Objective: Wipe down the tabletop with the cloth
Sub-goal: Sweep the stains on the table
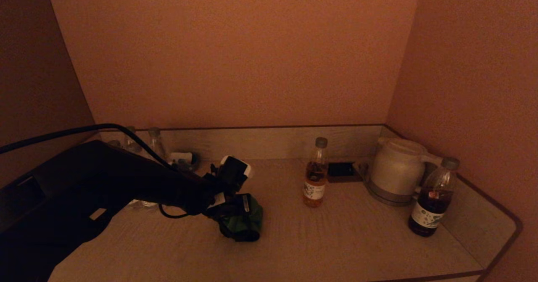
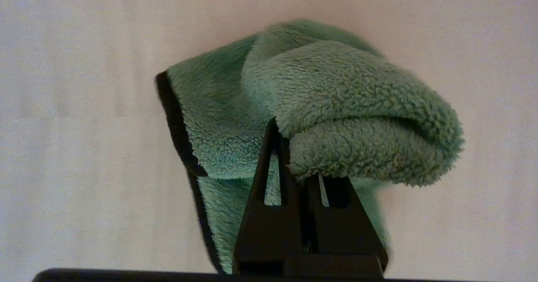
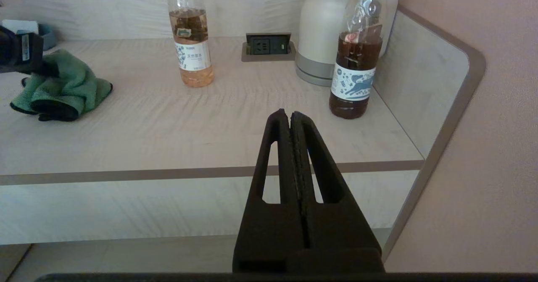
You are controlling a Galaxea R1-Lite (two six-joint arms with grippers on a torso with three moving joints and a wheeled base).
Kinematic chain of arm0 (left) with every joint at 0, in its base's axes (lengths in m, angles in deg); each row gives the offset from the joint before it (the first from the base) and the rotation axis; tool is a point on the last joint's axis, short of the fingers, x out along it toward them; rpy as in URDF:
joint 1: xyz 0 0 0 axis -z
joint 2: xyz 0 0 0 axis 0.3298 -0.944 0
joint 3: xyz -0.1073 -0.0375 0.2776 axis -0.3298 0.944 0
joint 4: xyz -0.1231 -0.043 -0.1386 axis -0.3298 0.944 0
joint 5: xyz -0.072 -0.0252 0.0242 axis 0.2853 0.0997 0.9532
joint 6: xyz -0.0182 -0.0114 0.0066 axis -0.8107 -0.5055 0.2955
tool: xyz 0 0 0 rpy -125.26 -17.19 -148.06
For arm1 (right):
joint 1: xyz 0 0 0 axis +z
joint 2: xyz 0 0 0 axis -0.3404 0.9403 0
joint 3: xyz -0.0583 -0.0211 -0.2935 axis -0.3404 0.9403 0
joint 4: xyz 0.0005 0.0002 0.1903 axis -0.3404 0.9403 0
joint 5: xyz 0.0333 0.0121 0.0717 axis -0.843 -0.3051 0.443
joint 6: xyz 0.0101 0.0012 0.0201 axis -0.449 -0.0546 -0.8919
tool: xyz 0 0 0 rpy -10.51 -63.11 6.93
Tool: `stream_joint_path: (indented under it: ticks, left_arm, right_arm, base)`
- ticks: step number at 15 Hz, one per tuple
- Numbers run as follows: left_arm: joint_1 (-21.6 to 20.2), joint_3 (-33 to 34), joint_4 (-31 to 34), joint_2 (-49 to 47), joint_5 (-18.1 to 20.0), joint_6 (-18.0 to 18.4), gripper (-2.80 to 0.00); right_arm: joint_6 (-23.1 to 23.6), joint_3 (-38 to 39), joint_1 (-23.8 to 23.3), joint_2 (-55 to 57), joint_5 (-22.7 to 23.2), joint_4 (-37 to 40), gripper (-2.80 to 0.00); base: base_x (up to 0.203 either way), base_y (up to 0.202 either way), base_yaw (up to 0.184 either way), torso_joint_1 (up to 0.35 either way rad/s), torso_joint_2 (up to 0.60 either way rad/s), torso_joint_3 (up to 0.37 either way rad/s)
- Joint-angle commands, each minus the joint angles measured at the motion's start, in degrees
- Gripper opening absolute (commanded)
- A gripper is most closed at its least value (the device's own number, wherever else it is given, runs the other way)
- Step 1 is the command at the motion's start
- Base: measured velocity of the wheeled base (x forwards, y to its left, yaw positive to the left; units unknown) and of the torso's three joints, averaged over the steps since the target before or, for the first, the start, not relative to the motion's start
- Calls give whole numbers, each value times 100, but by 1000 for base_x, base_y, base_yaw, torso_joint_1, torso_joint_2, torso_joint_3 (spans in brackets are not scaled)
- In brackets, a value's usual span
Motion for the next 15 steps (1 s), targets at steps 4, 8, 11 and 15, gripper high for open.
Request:
stream_joint_path:
  ticks: [4,8,11,15]
  left_arm:
    - [-438,-315,416,-136,-379,-272,-280]
    - [-744,-39,716,120,-432,-362,-280]
    - [-640,632,830,361,-414,-369,-280]
    - [323,938,1232,530,-358,-350,-280]
  right_arm:
    - [0,0,2,7,2,-2,-280]
    - [0,0,2,7,2,-2,-280]
    - [0,0,2,7,2,-2,-280]
    - [0,0,2,7,2,-2,-280]
  base:
    - [0,0,0,0,0,0]
    - [0,0,0,0,0,0]
    - [0,0,0,0,0,0]
    - [0,0,0,0,0,0]
